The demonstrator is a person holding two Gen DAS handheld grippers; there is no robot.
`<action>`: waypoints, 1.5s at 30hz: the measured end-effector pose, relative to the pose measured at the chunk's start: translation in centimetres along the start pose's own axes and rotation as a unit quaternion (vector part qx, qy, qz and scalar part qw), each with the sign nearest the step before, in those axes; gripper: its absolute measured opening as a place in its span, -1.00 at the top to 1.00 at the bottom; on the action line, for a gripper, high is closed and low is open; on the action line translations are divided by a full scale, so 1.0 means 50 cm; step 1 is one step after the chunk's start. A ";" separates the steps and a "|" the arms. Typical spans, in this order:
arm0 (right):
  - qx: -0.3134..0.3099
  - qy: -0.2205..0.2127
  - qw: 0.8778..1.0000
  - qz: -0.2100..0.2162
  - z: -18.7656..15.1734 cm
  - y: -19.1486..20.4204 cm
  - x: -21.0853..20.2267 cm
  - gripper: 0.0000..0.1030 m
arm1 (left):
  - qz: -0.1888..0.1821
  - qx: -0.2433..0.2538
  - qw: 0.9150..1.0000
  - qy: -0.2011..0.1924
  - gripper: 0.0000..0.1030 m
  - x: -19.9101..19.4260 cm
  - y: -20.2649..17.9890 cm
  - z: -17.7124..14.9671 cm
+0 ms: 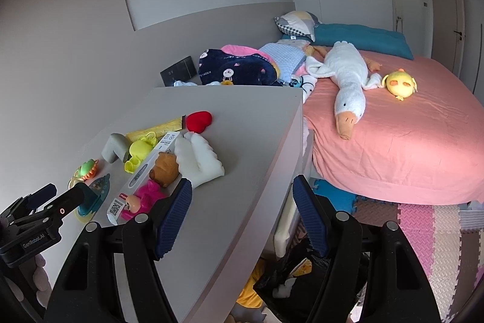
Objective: Collect trash
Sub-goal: 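Move both grippers back over the desk toward the toys, then grasp the teal toy potty with the left gripper while the right grasps the white foam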
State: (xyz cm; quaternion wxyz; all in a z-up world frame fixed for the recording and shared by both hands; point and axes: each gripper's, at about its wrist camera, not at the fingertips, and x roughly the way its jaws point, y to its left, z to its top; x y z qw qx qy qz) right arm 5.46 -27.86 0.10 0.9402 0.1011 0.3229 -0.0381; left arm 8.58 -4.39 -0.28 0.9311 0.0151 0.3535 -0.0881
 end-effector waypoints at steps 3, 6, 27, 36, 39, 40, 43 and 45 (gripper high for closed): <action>-0.011 0.012 1.000 0.007 0.003 0.015 0.028 -0.36 | 0.008 -0.010 1.000 0.006 -0.73 0.013 0.026 0.002; -0.018 0.020 1.000 0.014 0.010 0.030 0.056 -0.36 | 0.010 -0.018 1.000 0.012 -0.73 0.025 0.050 0.004; -0.117 0.075 0.990 0.013 0.033 0.111 0.246 -0.36 | 0.017 -0.016 0.997 0.072 -0.73 0.122 0.119 -0.002; -0.109 0.078 0.990 0.031 0.039 0.102 0.250 0.21 | 0.007 -0.024 0.997 0.079 -0.17 0.148 0.134 0.006; -0.097 0.077 0.992 0.038 0.037 0.096 0.239 0.28 | -0.001 -0.034 0.996 0.082 0.20 0.152 0.140 0.007; -0.096 0.076 0.992 0.036 0.036 0.096 0.235 0.29 | 0.001 -0.033 0.996 0.082 0.20 0.152 0.139 0.007; -0.093 0.072 0.992 0.037 0.032 0.092 0.217 0.32 | 0.002 -0.037 0.996 0.079 0.21 0.150 0.138 0.006; -0.090 0.068 0.993 0.036 0.030 0.087 0.203 0.33 | 0.007 -0.037 0.997 0.072 0.22 0.145 0.135 0.006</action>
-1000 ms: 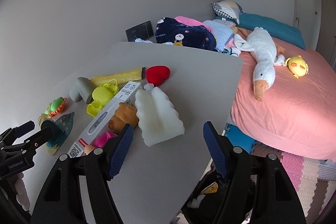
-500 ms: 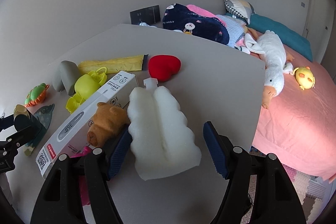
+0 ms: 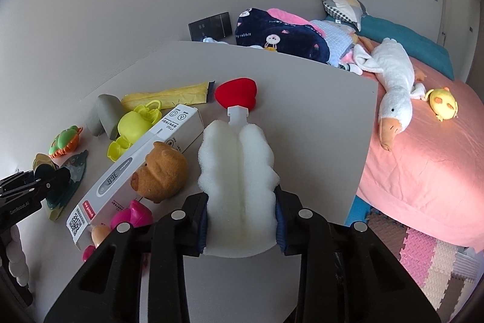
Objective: Collect trash
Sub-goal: 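Grasp the teal toy potty with the left gripper while the right grasps the white foam, then carry the potty and foam to the black trash bag and release them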
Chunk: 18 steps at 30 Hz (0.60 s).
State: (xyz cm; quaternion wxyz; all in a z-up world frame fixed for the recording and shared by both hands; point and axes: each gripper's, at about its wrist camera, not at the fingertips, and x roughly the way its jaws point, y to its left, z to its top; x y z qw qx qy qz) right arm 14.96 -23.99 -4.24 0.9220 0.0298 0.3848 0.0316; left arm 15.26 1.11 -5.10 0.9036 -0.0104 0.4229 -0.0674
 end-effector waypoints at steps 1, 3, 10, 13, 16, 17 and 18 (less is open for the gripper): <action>0.002 -0.002 1.000 -0.001 -0.003 -0.002 -0.007 0.33 | 0.003 0.002 1.000 -0.005 0.22 -0.005 -0.003 -0.001; 0.007 -0.002 1.000 -0.001 -0.006 -0.006 -0.021 0.33 | 0.010 0.008 1.000 -0.014 0.24 -0.014 -0.010 -0.005; 0.026 -0.005 1.000 0.003 -0.015 -0.025 -0.070 0.33 | 0.007 0.009 1.000 -0.023 0.31 -0.037 -0.036 -0.005; 0.027 -0.013 1.000 0.003 -0.012 -0.030 -0.093 0.33 | 0.004 0.008 1.000 -0.029 0.31 -0.054 -0.049 -0.003; 0.029 -0.022 0.999 0.003 -0.017 -0.037 -0.123 0.33 | 0.001 0.014 0.999 -0.034 0.31 -0.074 -0.068 -0.003; 0.030 -0.025 0.999 0.002 -0.017 -0.040 -0.131 0.33 | 0.000 0.016 0.999 -0.037 0.31 -0.082 -0.074 -0.002; 0.030 -0.027 0.999 0.002 -0.016 -0.044 -0.139 0.33 | -0.003 0.017 0.999 -0.040 0.31 -0.091 -0.080 -0.003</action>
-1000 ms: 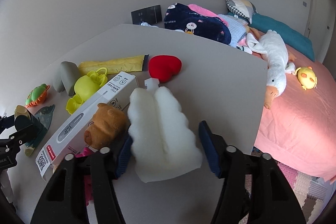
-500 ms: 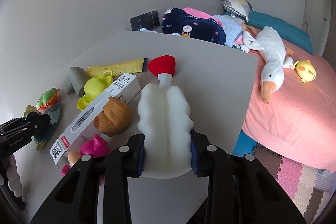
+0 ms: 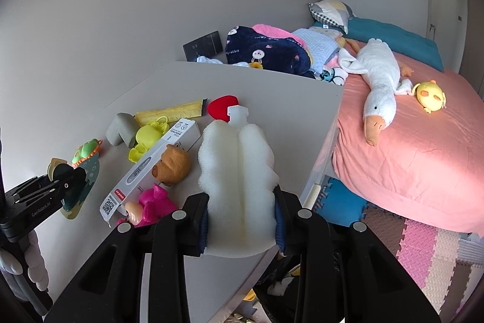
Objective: Collect trash
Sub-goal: 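Carry the potty and foam to the black trash bag and release them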
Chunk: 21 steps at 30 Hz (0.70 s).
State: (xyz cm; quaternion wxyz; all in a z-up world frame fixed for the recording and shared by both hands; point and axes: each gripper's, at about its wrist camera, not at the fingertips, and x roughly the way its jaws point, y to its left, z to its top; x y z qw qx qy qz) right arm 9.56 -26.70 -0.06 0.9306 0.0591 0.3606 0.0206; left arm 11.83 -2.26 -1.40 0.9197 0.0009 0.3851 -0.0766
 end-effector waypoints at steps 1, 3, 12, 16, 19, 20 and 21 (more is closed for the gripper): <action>0.001 -0.002 1.000 0.000 0.000 -0.004 -0.009 0.33 | -0.003 0.002 1.000 -0.003 0.31 -0.009 -0.008 0.001; 0.004 -0.008 1.000 -0.001 -0.002 -0.012 -0.026 0.33 | -0.008 0.007 1.000 -0.011 0.31 -0.026 -0.026 0.005; 0.019 -0.016 1.000 -0.013 -0.022 -0.058 -0.095 0.33 | -0.043 0.039 0.998 -0.021 0.31 -0.064 -0.130 0.010; 0.026 -0.022 0.999 -0.019 -0.027 -0.085 -0.121 0.33 | -0.058 0.051 0.997 -0.023 0.31 -0.069 -0.175 0.011; 0.031 -0.027 0.999 -0.024 -0.031 -0.103 -0.140 0.33 | -0.072 0.059 0.995 -0.024 0.31 -0.071 -0.209 0.012; 0.031 -0.029 0.999 -0.027 -0.032 -0.109 -0.147 0.32 | -0.075 0.062 0.995 -0.024 0.31 -0.070 -0.220 0.012; 0.032 -0.030 0.999 -0.029 -0.032 -0.116 -0.153 0.32 | -0.079 0.065 0.994 -0.023 0.31 -0.069 -0.231 0.011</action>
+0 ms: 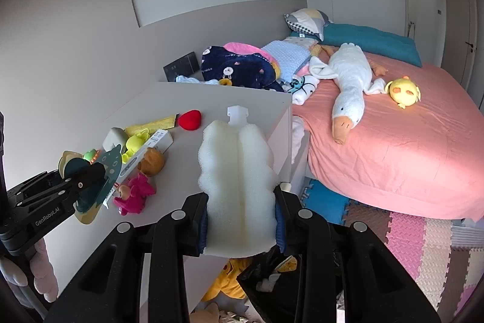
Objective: Collect trash
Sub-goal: 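Carry the potty and foam to the black trash bag and release them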
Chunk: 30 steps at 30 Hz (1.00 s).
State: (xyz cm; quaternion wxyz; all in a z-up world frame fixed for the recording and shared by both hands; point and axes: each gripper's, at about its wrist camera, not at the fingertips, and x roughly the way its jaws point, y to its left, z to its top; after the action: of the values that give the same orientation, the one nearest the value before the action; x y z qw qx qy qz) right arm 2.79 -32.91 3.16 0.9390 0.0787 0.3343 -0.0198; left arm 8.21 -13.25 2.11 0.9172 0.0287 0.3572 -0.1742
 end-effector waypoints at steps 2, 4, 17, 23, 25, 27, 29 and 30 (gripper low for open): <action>0.003 -0.004 1.000 -0.003 0.001 -0.013 -0.010 0.32 | -0.008 0.005 1.000 0.002 0.31 0.005 -0.020 0.002; 0.006 -0.006 1.000 -0.007 0.002 -0.026 -0.019 0.32 | -0.013 0.012 1.000 0.003 0.31 0.011 -0.039 0.004; 0.034 -0.018 0.999 -0.031 -0.003 -0.110 -0.066 0.32 | -0.045 0.047 0.998 0.007 0.31 0.010 -0.134 0.010; 0.048 -0.024 0.997 -0.046 -0.010 -0.154 -0.089 0.32 | -0.060 0.064 0.996 0.010 0.31 0.009 -0.185 0.009; 0.054 -0.025 0.997 -0.053 -0.011 -0.169 -0.095 0.32 | -0.066 0.069 0.995 0.012 0.31 0.011 -0.200 0.008; 0.059 -0.026 0.996 -0.058 -0.014 -0.183 -0.102 0.32 | -0.073 0.073 0.995 0.014 0.31 0.013 -0.215 0.006; 0.063 -0.027 0.996 -0.064 -0.016 -0.197 -0.109 0.32 | -0.078 0.079 0.994 0.017 0.31 0.014 -0.232 0.004; 0.065 -0.027 0.995 -0.067 -0.017 -0.205 -0.110 0.32 | -0.081 0.083 0.993 0.018 0.31 0.015 -0.240 0.002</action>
State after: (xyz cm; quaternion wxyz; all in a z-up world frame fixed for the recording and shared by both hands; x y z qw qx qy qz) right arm -2.96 -42.96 4.59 0.9370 0.1166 0.3117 -0.1066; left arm 4.73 -24.77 2.55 0.8880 0.0788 0.3592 -0.2759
